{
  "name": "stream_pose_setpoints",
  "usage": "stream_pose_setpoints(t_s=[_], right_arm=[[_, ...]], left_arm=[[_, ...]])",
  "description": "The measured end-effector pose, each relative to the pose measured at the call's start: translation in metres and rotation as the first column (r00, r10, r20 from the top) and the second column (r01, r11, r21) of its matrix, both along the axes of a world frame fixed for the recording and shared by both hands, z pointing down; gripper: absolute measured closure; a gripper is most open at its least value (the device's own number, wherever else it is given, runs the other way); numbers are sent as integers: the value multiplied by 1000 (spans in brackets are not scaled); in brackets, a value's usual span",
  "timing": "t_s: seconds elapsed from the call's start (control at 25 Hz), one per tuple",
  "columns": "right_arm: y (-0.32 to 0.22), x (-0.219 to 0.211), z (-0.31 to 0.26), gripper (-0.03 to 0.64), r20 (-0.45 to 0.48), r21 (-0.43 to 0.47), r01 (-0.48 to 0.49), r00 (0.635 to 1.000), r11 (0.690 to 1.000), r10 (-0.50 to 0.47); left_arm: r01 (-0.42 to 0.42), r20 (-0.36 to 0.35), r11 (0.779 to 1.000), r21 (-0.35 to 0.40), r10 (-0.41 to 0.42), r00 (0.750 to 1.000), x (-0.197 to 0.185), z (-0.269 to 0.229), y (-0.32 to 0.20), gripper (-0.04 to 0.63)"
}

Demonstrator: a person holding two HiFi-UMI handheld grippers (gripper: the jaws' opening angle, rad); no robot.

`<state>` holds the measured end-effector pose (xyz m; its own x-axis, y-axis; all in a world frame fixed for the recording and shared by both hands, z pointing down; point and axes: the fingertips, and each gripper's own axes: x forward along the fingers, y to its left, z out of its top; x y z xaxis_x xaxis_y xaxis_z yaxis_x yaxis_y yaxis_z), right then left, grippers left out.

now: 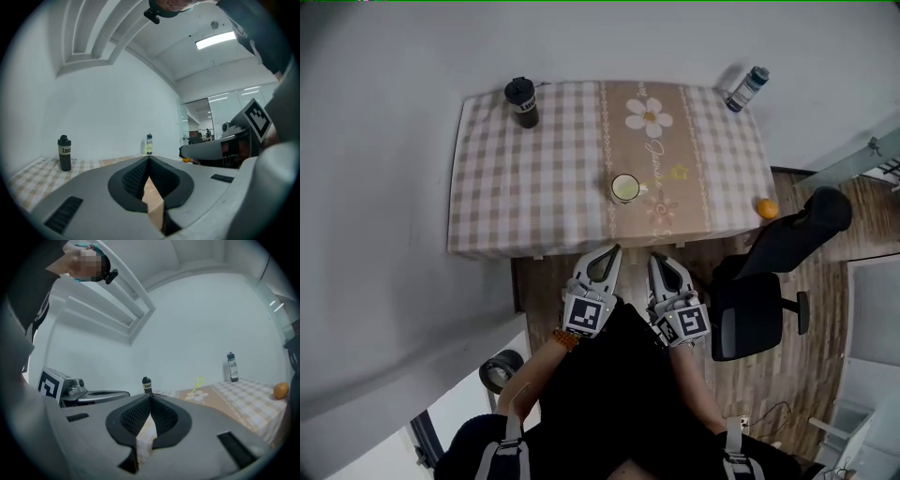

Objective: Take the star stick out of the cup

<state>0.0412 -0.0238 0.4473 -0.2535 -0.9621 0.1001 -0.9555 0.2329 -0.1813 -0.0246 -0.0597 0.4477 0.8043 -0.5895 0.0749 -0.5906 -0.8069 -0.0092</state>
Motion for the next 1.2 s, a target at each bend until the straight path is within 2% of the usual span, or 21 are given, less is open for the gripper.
stream_pose_setpoints(t_s=[0.12,0.36,0.56,0.72,0.92,1.2], right_arm=[[-15,16,6,613,10,-1,1,1000,1000,-1],[-45,51,11,613,64,13,50,997,999,-50],[-76,65,11,612,93,57,111,989,992,-116],[-87,71,18,612,120,54,132,983,990,-138],[-103,87,37,612,159,25,107,981,994,-110],[-133,93,51,607,169,-7,80,983,997,-78]], left_arm=[[28,-4,1000,4,-28,1000,11,9,-16,594],[110,-19,993,-36,-111,994,26,0,-34,594],[193,-39,980,41,-192,981,30,-26,-50,594],[255,-81,966,50,-251,965,36,-37,-59,594],[260,-77,965,39,-257,963,52,-28,-68,594],[281,-80,960,4,-280,957,49,-10,-91,594]])
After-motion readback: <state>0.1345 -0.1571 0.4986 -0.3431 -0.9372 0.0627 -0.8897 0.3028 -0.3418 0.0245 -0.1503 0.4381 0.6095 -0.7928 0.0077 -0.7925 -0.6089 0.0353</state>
